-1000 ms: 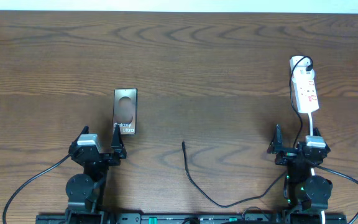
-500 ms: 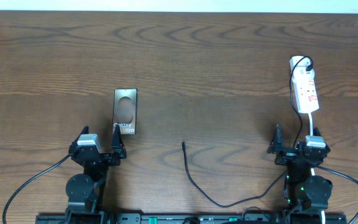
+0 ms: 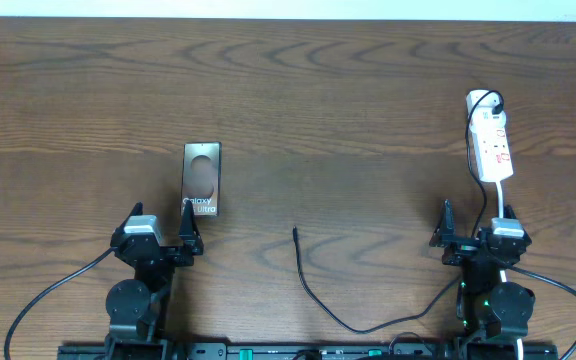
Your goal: Plug charger to phone and switch on socket
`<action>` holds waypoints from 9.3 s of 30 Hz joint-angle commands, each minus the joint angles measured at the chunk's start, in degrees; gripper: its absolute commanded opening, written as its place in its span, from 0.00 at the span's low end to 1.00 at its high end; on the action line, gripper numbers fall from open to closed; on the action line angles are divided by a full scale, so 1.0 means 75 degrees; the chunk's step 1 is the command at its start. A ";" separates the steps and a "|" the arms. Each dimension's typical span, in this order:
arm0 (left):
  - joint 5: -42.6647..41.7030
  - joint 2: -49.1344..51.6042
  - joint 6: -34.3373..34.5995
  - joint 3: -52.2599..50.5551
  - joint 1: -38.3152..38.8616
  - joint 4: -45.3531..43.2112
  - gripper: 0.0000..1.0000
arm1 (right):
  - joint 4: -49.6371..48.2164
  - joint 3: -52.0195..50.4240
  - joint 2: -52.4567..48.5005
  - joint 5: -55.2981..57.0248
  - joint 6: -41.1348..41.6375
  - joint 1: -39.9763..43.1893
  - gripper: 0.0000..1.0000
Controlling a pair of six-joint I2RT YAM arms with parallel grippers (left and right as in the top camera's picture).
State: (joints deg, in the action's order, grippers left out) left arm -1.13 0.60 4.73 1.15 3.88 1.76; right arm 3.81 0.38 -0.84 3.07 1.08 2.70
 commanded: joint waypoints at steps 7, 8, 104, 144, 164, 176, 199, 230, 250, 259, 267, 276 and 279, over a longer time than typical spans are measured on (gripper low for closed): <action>0.0219 -0.0050 0.0067 -0.0119 0.0023 0.0329 0.86 | 0.0026 -0.0009 0.0058 0.0117 0.0105 -0.0020 0.99; 0.0219 -0.0050 0.0067 -0.0119 0.0023 0.0329 0.86 | 0.0026 -0.0009 0.0058 0.0117 0.0105 -0.0020 0.99; 0.0236 0.7498 -0.0688 0.7006 0.0023 0.3080 0.87 | 0.0026 -0.0009 0.0058 0.0117 0.0105 -0.0020 0.99; -0.0396 1.2525 -0.0466 1.0092 0.0090 0.6677 0.99 | 0.0026 -0.0009 0.0058 0.0117 0.0105 -0.0020 0.99; -0.0396 1.4606 -0.0128 1.0089 0.0122 0.6417 0.99 | 0.0029 -0.0009 0.0058 0.0117 0.0105 -0.0020 0.99; -0.0393 1.4828 -0.0134 1.0089 0.0122 0.5811 0.99 | 0.0026 -0.0009 0.0058 0.0117 0.0105 -0.0020 0.99; -0.0399 1.4836 -0.0131 0.9264 0.0125 0.5231 0.99 | 0.0026 -0.0009 0.0058 0.0117 0.0105 -0.0020 0.99; -0.0399 1.4836 -0.0131 0.8909 0.0122 0.4870 0.99 | 0.0026 -0.0009 0.0058 0.0117 0.0105 -0.0020 0.99; -0.0816 1.4836 -0.0134 0.8874 0.0122 0.4727 0.98 | 0.0029 -0.0009 0.0058 0.0117 0.0105 -0.0020 0.99; -0.0758 1.4839 -0.0134 0.8874 0.0122 0.4730 0.99 | 0.0026 -0.0009 0.0058 0.0117 0.0105 -0.0020 0.99; -0.0440 1.4851 -0.0134 0.8874 0.0131 0.4806 0.99 | 0.0026 -0.0009 0.0058 0.0117 0.0105 -0.0020 0.99; -0.0443 1.4866 -0.0137 0.8687 0.0131 0.4800 0.99 | 0.0026 -0.0009 0.0058 0.0117 0.0105 -0.0020 0.99; -0.0440 1.4866 -0.0134 0.8498 0.0131 0.4651 0.98 | 0.0026 -0.0009 0.0058 0.0117 0.0105 -0.0020 0.99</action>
State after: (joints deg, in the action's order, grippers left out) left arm -3.64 110.65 3.18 68.40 4.80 36.73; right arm 3.79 0.38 -0.82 3.46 1.08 2.70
